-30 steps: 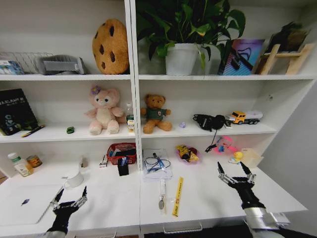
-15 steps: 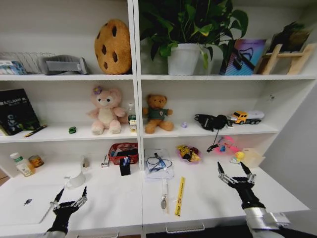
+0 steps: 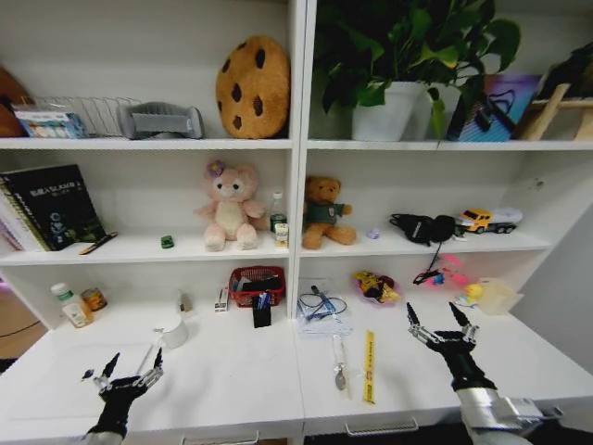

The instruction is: Organize the objects on the table.

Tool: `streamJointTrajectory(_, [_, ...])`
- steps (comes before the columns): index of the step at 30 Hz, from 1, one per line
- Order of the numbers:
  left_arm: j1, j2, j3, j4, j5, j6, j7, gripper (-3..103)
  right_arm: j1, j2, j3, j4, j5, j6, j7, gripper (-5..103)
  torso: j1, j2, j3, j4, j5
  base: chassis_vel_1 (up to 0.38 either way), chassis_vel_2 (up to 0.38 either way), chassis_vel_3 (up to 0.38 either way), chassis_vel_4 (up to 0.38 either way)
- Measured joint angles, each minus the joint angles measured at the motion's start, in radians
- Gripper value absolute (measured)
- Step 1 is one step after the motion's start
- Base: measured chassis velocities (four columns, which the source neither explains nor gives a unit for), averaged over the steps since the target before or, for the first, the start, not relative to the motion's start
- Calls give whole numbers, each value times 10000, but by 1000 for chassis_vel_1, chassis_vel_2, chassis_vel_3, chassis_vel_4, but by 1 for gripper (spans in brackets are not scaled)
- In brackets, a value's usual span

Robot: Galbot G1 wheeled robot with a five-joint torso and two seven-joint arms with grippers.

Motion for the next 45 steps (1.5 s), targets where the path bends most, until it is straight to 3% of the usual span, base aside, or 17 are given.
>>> streamJointTrajectory(45, [0, 0, 0, 0, 0, 0, 0, 100, 1, 0, 1, 0, 0, 0, 0, 100, 0, 0, 1, 1, 0, 150, 148, -150, -144])
